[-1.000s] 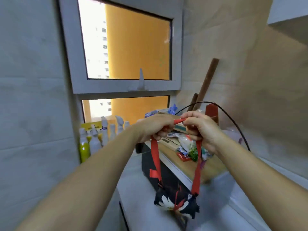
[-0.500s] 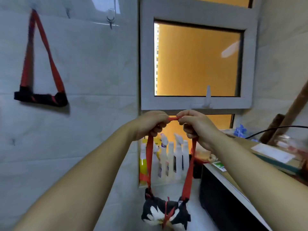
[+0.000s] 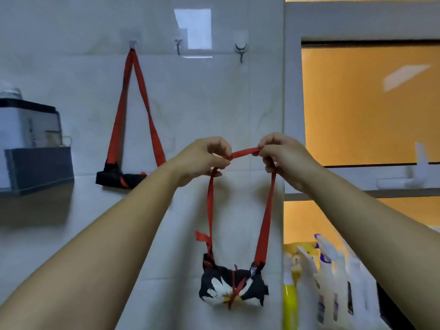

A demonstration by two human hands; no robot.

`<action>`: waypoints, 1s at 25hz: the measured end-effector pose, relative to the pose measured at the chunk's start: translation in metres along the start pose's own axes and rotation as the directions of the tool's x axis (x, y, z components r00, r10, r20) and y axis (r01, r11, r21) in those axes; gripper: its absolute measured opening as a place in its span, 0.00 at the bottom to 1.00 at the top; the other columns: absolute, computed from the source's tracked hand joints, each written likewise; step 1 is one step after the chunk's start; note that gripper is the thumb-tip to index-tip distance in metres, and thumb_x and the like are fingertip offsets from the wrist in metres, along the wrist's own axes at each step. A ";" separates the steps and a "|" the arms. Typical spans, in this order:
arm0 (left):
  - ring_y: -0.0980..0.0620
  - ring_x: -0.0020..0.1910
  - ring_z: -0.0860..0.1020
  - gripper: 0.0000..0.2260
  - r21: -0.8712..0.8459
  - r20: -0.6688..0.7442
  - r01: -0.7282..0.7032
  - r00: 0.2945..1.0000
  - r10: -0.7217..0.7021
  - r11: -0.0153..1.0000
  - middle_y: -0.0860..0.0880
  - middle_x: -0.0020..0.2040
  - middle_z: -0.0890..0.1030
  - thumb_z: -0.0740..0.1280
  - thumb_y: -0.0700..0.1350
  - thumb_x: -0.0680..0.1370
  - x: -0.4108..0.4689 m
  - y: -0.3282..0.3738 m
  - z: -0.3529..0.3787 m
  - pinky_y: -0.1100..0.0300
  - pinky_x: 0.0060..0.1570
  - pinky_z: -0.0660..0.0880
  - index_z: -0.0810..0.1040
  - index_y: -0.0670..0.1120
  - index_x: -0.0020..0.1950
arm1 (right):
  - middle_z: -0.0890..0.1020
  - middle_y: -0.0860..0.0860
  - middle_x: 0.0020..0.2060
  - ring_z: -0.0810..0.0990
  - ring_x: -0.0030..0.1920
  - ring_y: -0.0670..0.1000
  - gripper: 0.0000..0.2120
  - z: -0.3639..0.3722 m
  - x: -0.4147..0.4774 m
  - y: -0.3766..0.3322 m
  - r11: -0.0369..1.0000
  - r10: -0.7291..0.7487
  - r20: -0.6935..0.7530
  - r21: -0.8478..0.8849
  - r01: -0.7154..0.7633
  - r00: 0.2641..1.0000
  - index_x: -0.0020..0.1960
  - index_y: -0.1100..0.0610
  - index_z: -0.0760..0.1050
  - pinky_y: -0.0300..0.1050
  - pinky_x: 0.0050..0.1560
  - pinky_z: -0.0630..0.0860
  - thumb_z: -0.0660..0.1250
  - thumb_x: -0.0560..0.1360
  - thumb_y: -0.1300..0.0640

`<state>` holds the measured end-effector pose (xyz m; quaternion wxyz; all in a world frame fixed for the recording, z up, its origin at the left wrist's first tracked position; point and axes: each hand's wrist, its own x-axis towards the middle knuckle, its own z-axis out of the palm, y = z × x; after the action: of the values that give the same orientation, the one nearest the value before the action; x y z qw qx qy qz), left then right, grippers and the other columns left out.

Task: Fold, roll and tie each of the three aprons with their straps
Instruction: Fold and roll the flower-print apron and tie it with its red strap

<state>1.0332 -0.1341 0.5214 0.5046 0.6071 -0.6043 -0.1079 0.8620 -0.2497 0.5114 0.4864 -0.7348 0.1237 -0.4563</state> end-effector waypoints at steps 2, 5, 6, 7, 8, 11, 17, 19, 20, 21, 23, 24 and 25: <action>0.52 0.41 0.75 0.09 0.128 -0.110 -0.039 0.992 0.054 0.991 0.52 0.43 0.79 0.66 0.33 0.77 0.013 0.003 -0.024 0.53 0.47 0.82 0.83 0.45 0.45 | 0.82 0.54 0.38 0.72 0.32 0.49 0.10 0.014 0.027 -0.005 0.993 -0.095 0.026 -0.069 0.097 0.995 0.40 0.57 0.75 0.42 0.34 0.70 0.61 0.73 0.69; 0.52 0.43 0.76 0.12 0.437 -0.228 -0.106 0.947 0.224 0.893 0.58 0.47 0.78 0.64 0.37 0.79 0.031 0.007 -0.049 0.61 0.44 0.80 0.85 0.51 0.52 | 0.81 0.53 0.42 0.78 0.35 0.49 0.11 0.033 0.070 -0.011 0.903 -0.293 0.062 -0.311 0.297 0.954 0.41 0.53 0.77 0.36 0.36 0.71 0.62 0.75 0.67; 0.54 0.45 0.75 0.13 0.552 -0.241 -0.117 0.925 0.292 0.826 0.58 0.49 0.76 0.64 0.37 0.80 0.037 0.006 -0.057 0.65 0.44 0.77 0.84 0.52 0.55 | 0.80 0.53 0.44 0.80 0.37 0.50 0.11 0.039 0.086 -0.013 0.827 -0.373 0.078 -0.423 0.370 0.924 0.43 0.52 0.78 0.35 0.37 0.72 0.62 0.76 0.65; 0.55 0.47 0.74 0.14 0.647 -0.252 -0.112 0.902 0.350 0.755 0.57 0.51 0.74 0.63 0.38 0.80 0.044 0.004 -0.064 0.66 0.45 0.73 0.82 0.53 0.58 | 0.79 0.53 0.45 0.80 0.40 0.51 0.11 0.045 0.099 -0.014 0.733 -0.460 0.094 -0.522 0.437 0.883 0.45 0.52 0.78 0.38 0.39 0.73 0.61 0.77 0.65; 0.56 0.48 0.72 0.16 0.717 -0.266 -0.094 0.879 0.395 0.691 0.57 0.52 0.73 0.62 0.38 0.80 0.052 0.003 -0.072 0.64 0.47 0.72 0.80 0.54 0.62 | 0.77 0.54 0.46 0.79 0.43 0.53 0.11 0.052 0.114 -0.017 0.630 -0.548 0.110 -0.597 0.496 0.829 0.48 0.53 0.79 0.42 0.43 0.74 0.61 0.77 0.65; 0.55 0.47 0.71 0.22 0.824 -0.307 -0.001 0.839 0.449 0.566 0.56 0.55 0.70 0.61 0.37 0.79 0.071 0.001 -0.093 0.58 0.43 0.71 0.72 0.58 0.70 | 0.75 0.57 0.49 0.77 0.46 0.58 0.12 0.072 0.146 -0.025 0.431 -0.701 0.144 -0.694 0.577 0.698 0.56 0.59 0.78 0.49 0.48 0.73 0.60 0.77 0.66; 0.51 0.45 0.72 0.25 0.838 -0.412 0.069 0.730 0.545 0.541 0.51 0.56 0.69 0.60 0.38 0.80 0.101 0.008 -0.130 0.57 0.38 0.69 0.67 0.60 0.73 | 0.73 0.58 0.52 0.77 0.46 0.59 0.17 0.098 0.193 -0.053 0.353 -0.786 0.133 -0.706 0.615 0.604 0.63 0.60 0.75 0.50 0.47 0.74 0.59 0.76 0.68; 0.49 0.49 0.73 0.25 0.848 -0.421 0.067 0.686 0.593 0.525 0.49 0.58 0.70 0.60 0.38 0.80 0.110 0.014 -0.138 0.55 0.38 0.71 0.66 0.58 0.74 | 0.73 0.58 0.53 0.77 0.47 0.58 0.18 0.107 0.203 -0.066 0.364 -0.802 0.111 -0.687 0.629 0.586 0.64 0.60 0.74 0.47 0.45 0.72 0.58 0.76 0.69; 0.49 0.50 0.73 0.25 0.847 -0.429 0.068 0.672 0.604 0.527 0.49 0.58 0.70 0.60 0.38 0.79 0.115 0.018 -0.142 0.54 0.39 0.73 0.66 0.58 0.74 | 0.72 0.58 0.54 0.76 0.46 0.58 0.19 0.111 0.208 -0.072 0.369 -0.810 0.103 -0.676 0.638 0.577 0.65 0.60 0.73 0.46 0.43 0.70 0.58 0.76 0.69; 0.48 0.52 0.73 0.26 0.836 -0.444 0.070 0.669 0.597 0.544 0.48 0.58 0.69 0.60 0.38 0.79 0.120 0.022 -0.146 0.52 0.41 0.74 0.65 0.57 0.75 | 0.72 0.58 0.54 0.76 0.46 0.58 0.20 0.115 0.213 -0.077 0.373 -0.814 0.098 -0.666 0.646 0.572 0.66 0.60 0.73 0.46 0.42 0.69 0.57 0.76 0.69; 0.48 0.54 0.73 0.28 0.786 -0.482 0.055 0.679 0.554 0.616 0.48 0.59 0.69 0.60 0.36 0.77 0.128 0.030 -0.152 0.49 0.48 0.76 0.65 0.57 0.75 | 0.71 0.58 0.55 0.76 0.45 0.59 0.21 0.121 0.221 -0.085 0.388 -0.807 0.098 -0.657 0.647 0.583 0.67 0.60 0.72 0.48 0.42 0.70 0.56 0.76 0.70; 0.48 0.54 0.73 0.29 0.760 -0.496 0.041 0.682 0.538 0.648 0.48 0.59 0.69 0.60 0.35 0.77 0.131 0.034 -0.154 0.49 0.51 0.75 0.65 0.57 0.75 | 0.71 0.58 0.55 0.76 0.45 0.58 0.22 0.123 0.224 -0.089 0.400 -0.799 0.097 -0.652 0.644 0.594 0.68 0.59 0.71 0.49 0.43 0.71 0.56 0.76 0.70; 0.48 0.54 0.73 0.29 0.738 -0.507 0.030 0.684 0.525 0.674 0.48 0.59 0.69 0.59 0.35 0.77 0.133 0.039 -0.156 0.50 0.53 0.75 0.65 0.57 0.75 | 0.71 0.58 0.56 0.75 0.45 0.57 0.22 0.125 0.228 -0.093 0.416 -0.788 0.095 -0.647 0.639 0.609 0.68 0.59 0.71 0.48 0.42 0.70 0.55 0.76 0.70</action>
<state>1.1575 -0.1619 0.6867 0.4337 0.6481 -0.4498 0.4353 1.0626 -0.2704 0.7002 -0.0462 -0.7751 -0.0059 -0.6301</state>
